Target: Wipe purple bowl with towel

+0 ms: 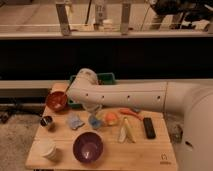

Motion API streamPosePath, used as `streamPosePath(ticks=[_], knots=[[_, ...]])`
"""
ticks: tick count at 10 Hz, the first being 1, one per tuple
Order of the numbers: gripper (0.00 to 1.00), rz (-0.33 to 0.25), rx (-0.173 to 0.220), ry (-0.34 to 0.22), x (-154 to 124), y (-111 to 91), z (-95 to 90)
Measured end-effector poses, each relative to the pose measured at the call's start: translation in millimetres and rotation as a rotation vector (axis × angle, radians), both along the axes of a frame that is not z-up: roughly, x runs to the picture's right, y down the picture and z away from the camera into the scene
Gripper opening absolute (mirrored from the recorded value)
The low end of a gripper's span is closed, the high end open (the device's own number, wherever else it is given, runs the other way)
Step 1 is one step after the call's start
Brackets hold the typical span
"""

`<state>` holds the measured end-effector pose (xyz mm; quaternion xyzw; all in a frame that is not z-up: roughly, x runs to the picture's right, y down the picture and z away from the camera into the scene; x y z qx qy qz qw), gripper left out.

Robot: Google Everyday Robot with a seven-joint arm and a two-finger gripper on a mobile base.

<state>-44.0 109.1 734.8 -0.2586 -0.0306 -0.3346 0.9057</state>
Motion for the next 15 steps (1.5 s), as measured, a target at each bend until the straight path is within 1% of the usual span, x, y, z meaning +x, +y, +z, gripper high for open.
streamPosePath(ticks=[1,2,3,4,5,6,7,8,10,11,12,13,14,15], knots=[[0.32,-0.007,-0.001,-0.005,-2,0,1.4],[0.32,-0.023,-0.004,-0.019,-11,2,3.2],[0.34,-0.037,-0.007,-0.034,-22,5,4.8],[0.25,-0.047,-0.007,-0.053,-34,10,5.3],[0.18,-0.056,-0.006,-0.061,-33,11,4.2],[0.15,-0.069,-0.006,-0.072,-32,13,3.1],[0.17,-0.078,-0.006,-0.084,-31,16,2.4],[0.26,-0.081,-0.005,-0.092,-32,17,2.7],[0.44,-0.093,-0.004,-0.112,-49,21,0.9],[0.47,-0.098,-0.002,-0.122,-53,24,-0.3],[0.44,-0.103,-0.003,-0.135,-53,27,-2.2],[0.37,-0.104,-0.005,-0.145,-48,31,-3.1],[0.25,-0.100,-0.007,-0.157,-44,38,-3.9],[0.15,-0.102,-0.009,-0.172,-48,42,-5.4]])
